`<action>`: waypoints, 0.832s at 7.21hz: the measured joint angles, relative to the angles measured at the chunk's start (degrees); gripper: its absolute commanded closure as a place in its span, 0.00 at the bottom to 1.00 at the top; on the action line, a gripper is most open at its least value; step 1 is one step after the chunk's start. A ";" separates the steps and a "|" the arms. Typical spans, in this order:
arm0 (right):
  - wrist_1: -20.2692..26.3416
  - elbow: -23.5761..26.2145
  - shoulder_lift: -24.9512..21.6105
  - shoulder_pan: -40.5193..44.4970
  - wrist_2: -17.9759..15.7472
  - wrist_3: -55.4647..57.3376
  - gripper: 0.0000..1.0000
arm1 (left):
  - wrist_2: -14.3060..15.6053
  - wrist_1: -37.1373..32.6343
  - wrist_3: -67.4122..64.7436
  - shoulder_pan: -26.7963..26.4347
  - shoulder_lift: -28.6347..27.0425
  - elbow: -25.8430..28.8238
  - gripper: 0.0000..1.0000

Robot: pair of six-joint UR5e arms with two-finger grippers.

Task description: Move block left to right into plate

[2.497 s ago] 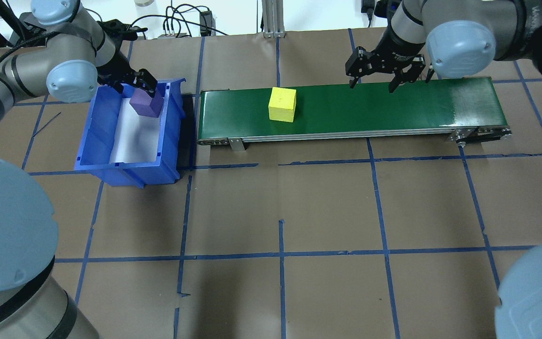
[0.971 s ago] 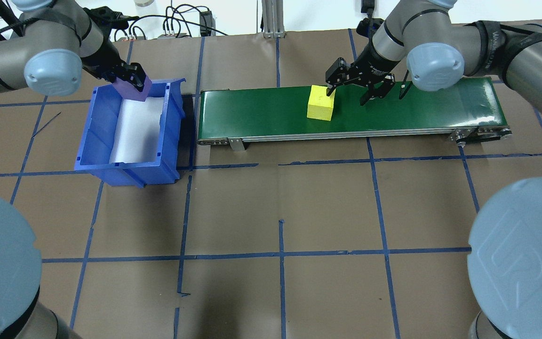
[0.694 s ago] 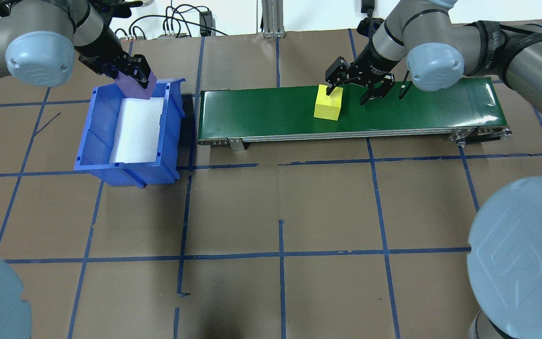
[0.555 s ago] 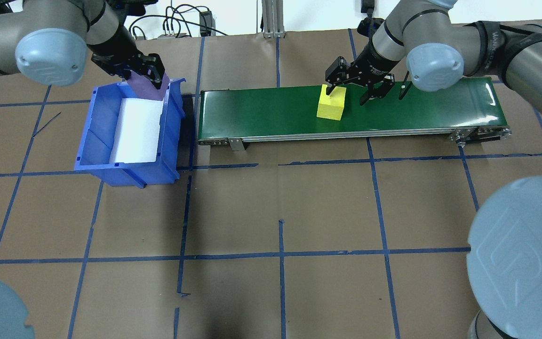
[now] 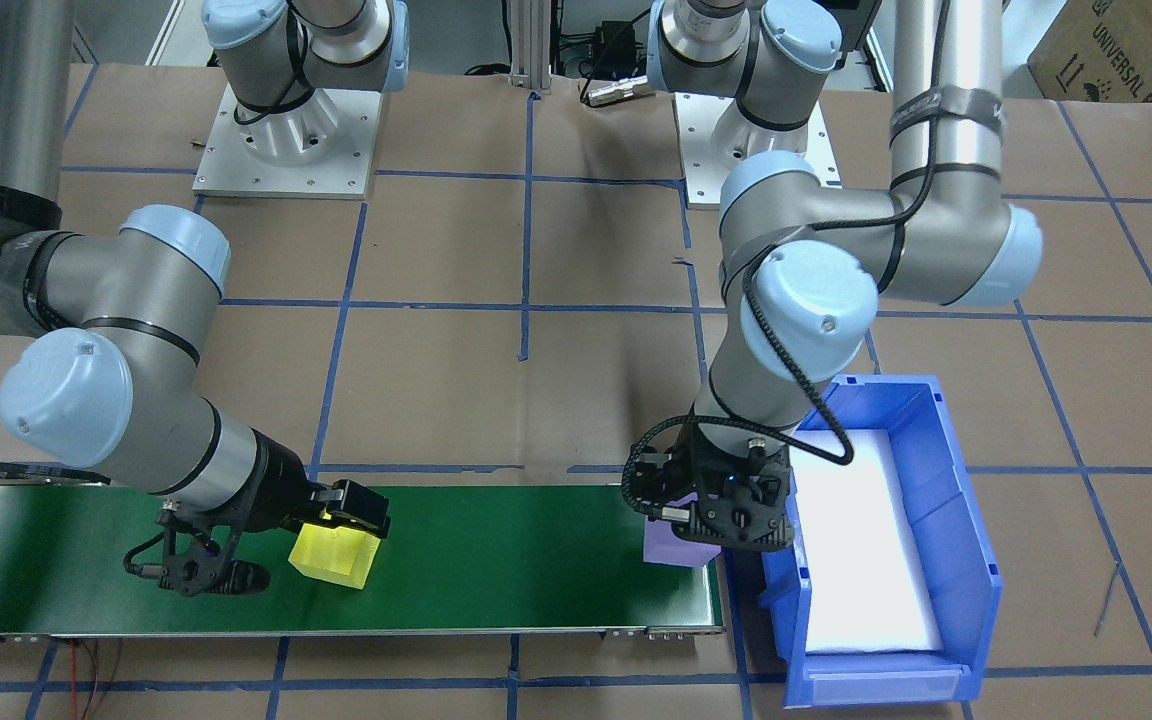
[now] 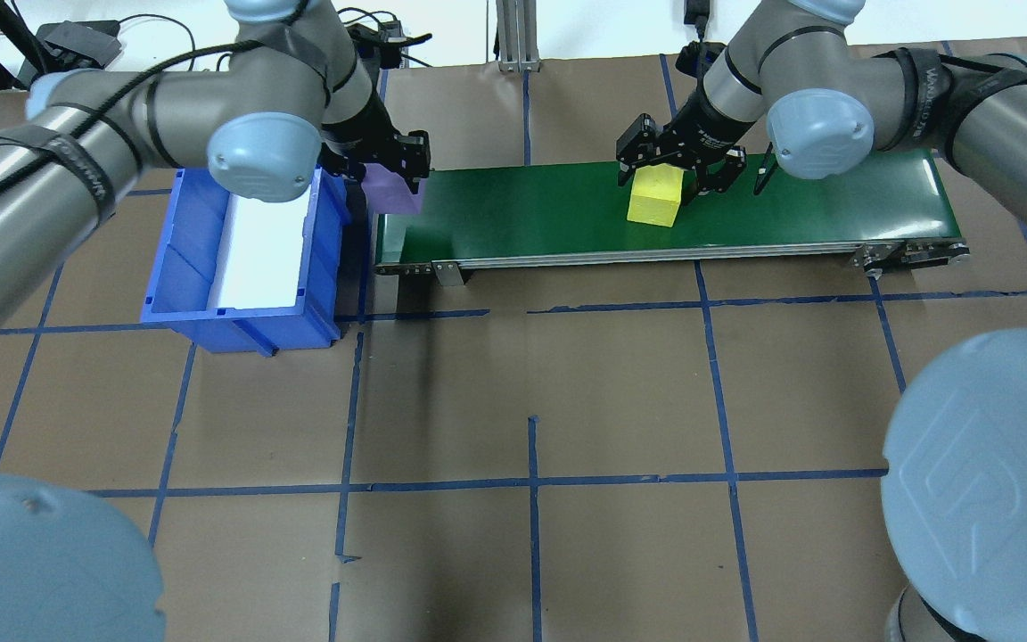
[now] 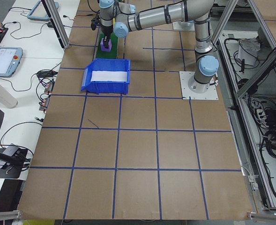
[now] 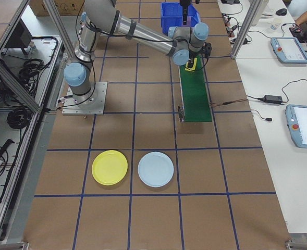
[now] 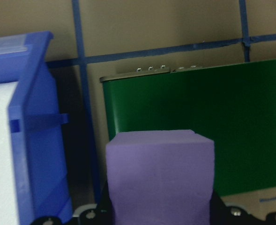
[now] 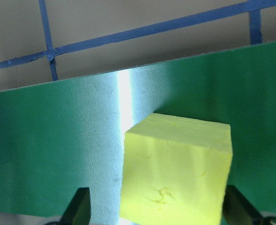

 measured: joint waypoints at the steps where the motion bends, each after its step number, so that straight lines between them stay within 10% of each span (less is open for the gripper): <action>1: -1.08 0.23 0.80 0.00 -1.98 -0.34 0.26 | 0.06 1.78 -0.61 -0.77 -1.88 -0.10 0.22; 2: -2.42 0.38 1.49 -0.01 -5.42 -0.70 0.49 | 0.13 2.48 -0.80 -1.10 -2.62 -0.28 0.00; 6: -2.66 -1.27 -2.06 -2.29 -14.53 -6.33 0.53 | 2.13 1.30 -0.91 -1.31 2.33 -1.63 0.00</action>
